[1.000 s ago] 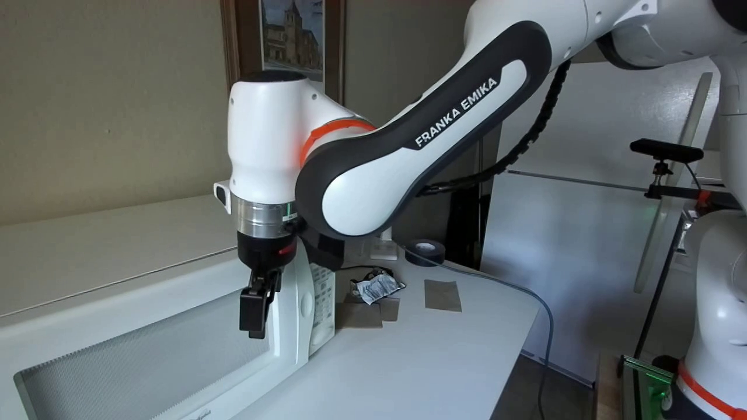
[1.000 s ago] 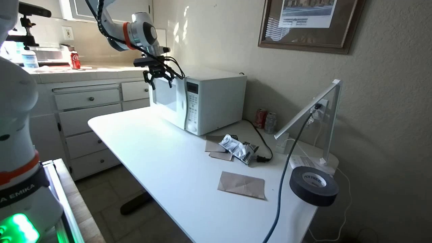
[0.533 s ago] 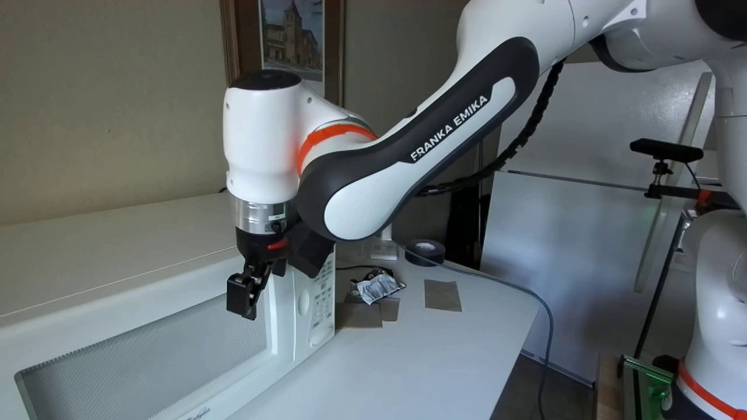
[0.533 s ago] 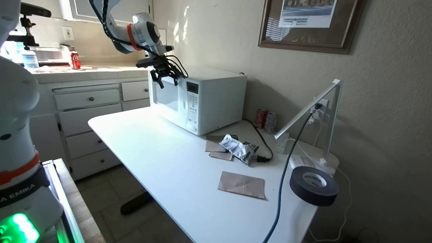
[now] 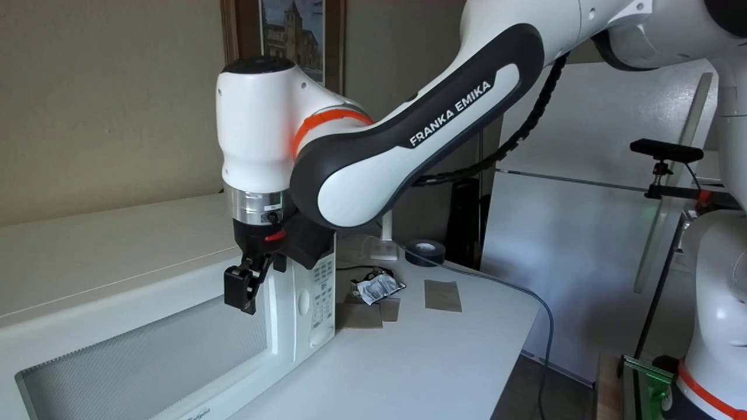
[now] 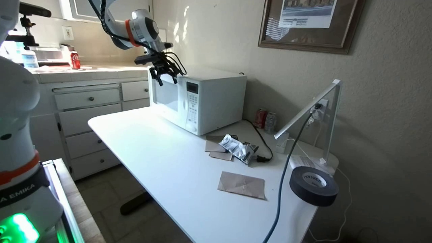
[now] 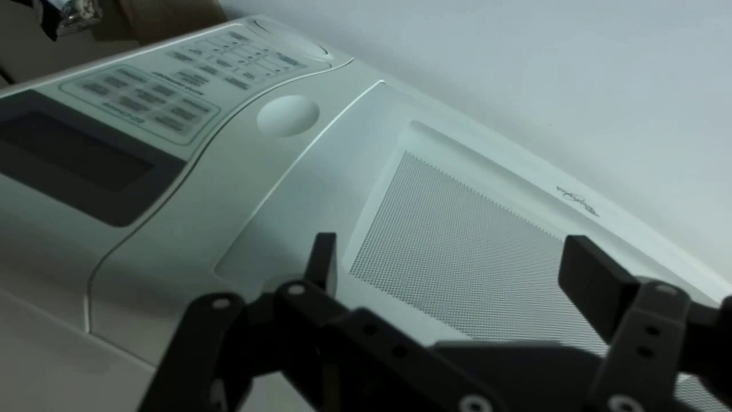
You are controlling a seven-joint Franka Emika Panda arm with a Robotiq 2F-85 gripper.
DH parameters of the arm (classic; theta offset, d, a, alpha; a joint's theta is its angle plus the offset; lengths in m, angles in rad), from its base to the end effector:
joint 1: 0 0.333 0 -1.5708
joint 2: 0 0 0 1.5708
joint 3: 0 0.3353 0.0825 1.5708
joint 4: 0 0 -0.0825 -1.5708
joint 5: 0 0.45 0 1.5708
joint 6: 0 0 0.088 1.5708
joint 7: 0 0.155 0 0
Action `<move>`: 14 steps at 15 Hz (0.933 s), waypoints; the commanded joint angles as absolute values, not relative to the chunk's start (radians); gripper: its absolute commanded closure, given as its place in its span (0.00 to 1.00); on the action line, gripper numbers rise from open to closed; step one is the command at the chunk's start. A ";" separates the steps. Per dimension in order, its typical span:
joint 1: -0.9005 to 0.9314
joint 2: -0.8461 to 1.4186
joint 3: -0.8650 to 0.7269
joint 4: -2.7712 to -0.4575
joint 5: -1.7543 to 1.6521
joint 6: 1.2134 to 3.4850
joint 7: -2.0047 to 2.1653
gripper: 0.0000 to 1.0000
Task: Put the black bowl into the microwave
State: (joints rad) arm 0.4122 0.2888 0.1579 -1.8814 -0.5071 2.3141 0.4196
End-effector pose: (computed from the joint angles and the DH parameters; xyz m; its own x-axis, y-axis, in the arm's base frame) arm 0.6104 0.3556 0.3113 0.8561 0.4625 0.2307 0.3919 -0.8718 0.2939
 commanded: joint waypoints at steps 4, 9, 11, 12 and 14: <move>0.394 0.118 0.211 -1.915 -0.401 2.099 0.308 0.00; 0.372 -0.007 0.241 -1.956 -0.385 2.020 0.305 0.00; 0.362 -0.054 0.250 -1.981 -0.392 2.010 0.313 0.00; 0.356 -0.077 0.254 -1.997 -0.386 2.015 0.309 0.00; 0.345 -0.119 0.263 -2.025 -0.370 2.017 0.315 0.00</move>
